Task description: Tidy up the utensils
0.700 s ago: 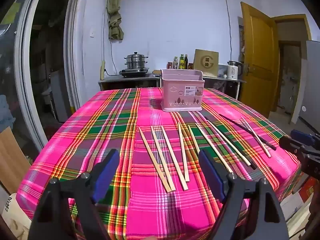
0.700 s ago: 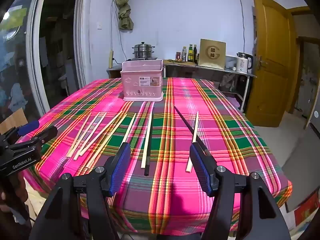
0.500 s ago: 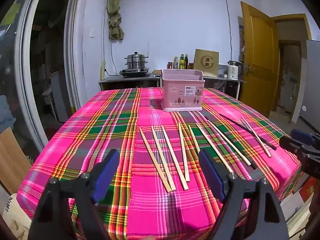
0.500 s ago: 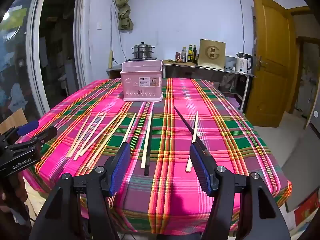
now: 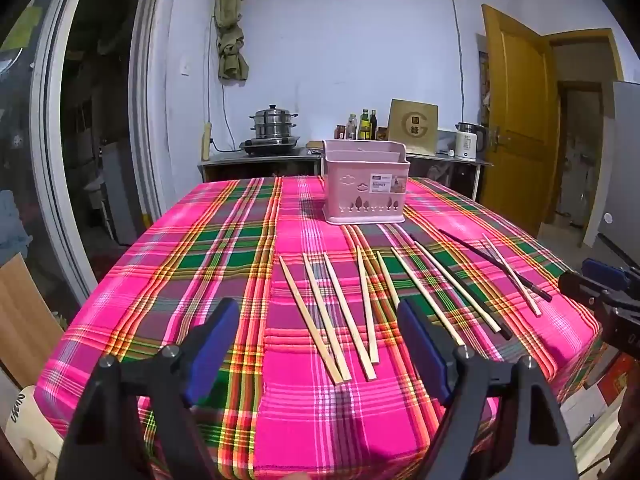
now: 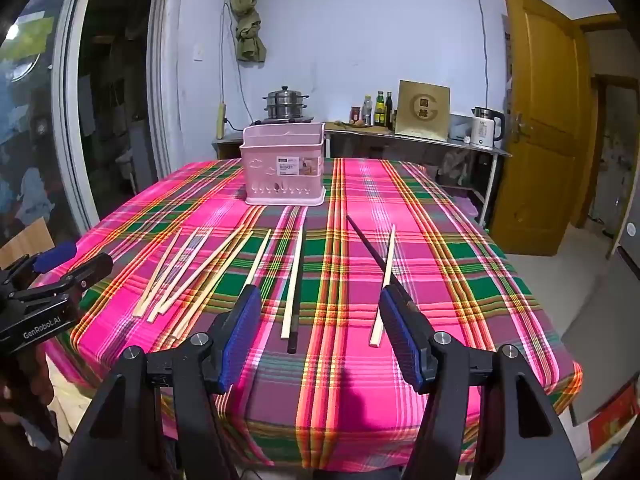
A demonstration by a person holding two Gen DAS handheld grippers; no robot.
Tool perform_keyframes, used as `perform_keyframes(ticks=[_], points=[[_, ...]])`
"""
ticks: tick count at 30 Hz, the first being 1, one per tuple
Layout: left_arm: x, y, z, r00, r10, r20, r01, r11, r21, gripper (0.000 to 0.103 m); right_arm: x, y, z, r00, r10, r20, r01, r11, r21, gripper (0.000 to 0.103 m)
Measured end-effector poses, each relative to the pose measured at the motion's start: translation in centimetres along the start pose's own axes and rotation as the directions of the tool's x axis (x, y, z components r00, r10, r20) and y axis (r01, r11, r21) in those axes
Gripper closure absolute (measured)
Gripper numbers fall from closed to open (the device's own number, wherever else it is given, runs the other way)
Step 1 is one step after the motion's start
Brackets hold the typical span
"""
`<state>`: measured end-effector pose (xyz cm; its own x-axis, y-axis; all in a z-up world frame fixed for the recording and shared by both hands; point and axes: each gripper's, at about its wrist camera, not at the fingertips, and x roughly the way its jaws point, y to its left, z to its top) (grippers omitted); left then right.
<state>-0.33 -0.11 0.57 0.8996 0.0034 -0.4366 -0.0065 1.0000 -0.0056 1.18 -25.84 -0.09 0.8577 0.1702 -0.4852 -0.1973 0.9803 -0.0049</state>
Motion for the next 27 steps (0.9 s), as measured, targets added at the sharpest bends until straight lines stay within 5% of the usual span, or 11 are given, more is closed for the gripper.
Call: perform_keyframes(ticks=[27], points=[[-0.21,0.01,0.00,1.000,-0.002,-0.007,0.002,1.000,-0.005,0.020,-0.02,0.18,0.24,1.000,0.000,0.002,0.000,1.000,-0.004,0.041]])
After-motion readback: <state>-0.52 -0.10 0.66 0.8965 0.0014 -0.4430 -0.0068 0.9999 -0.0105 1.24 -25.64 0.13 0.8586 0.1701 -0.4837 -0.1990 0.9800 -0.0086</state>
